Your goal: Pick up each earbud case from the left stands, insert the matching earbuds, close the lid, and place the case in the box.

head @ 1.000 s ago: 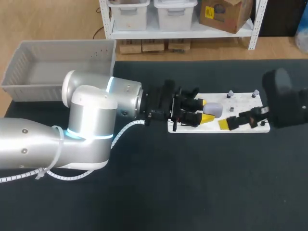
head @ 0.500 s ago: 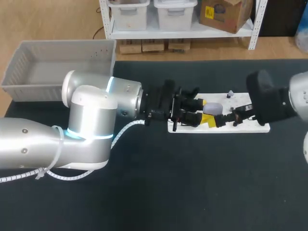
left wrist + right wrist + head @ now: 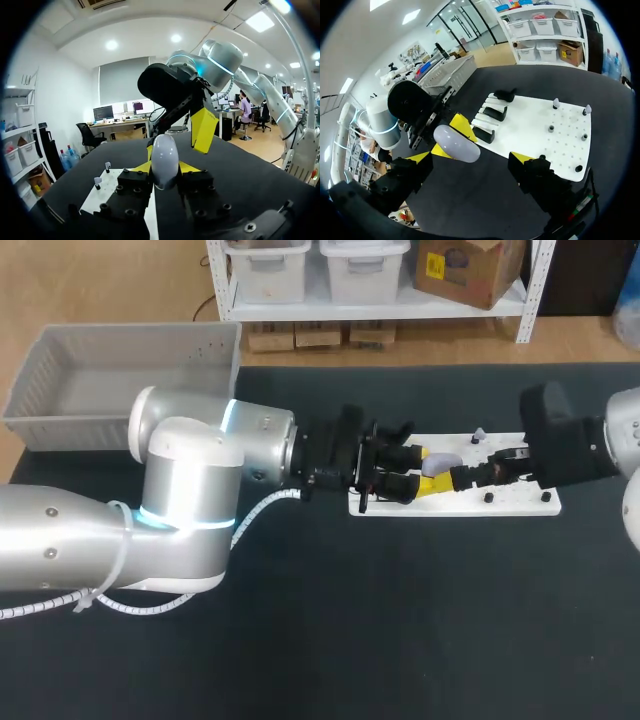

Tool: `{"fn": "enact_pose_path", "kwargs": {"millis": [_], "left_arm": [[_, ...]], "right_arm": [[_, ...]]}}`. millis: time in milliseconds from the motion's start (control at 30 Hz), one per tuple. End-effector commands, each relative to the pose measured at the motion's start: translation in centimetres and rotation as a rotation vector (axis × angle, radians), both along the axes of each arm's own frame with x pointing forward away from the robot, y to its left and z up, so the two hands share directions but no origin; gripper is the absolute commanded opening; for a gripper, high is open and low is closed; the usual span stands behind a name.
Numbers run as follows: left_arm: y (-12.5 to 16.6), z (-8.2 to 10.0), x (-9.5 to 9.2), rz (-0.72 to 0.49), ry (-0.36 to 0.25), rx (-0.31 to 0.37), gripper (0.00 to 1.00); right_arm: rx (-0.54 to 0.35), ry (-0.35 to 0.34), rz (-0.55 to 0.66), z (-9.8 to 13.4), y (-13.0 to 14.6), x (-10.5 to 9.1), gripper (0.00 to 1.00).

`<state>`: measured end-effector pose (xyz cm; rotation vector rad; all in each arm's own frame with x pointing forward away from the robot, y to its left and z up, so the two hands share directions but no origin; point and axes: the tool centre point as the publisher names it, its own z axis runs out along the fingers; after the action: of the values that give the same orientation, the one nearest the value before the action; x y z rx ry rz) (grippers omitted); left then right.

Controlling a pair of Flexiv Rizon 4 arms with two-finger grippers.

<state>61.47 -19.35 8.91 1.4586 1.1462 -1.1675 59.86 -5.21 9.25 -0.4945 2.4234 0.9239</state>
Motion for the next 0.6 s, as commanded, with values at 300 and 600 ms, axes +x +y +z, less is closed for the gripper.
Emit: {"fn": "enact_pose_path", "kwargs": {"millis": [300,600], "left_arm": [[0.0,-0.1,-0.1,0.004,-0.003,-0.003,0.0],[0.0,-0.1,-0.1,0.004,-0.003,-0.003,0.0]], "right_arm": [[0.028,-0.004,-0.006,0.1,-0.3,0.8,1.0],[0.031,-0.027,-0.036,1.1,-0.8,1.6,1.0]]}}
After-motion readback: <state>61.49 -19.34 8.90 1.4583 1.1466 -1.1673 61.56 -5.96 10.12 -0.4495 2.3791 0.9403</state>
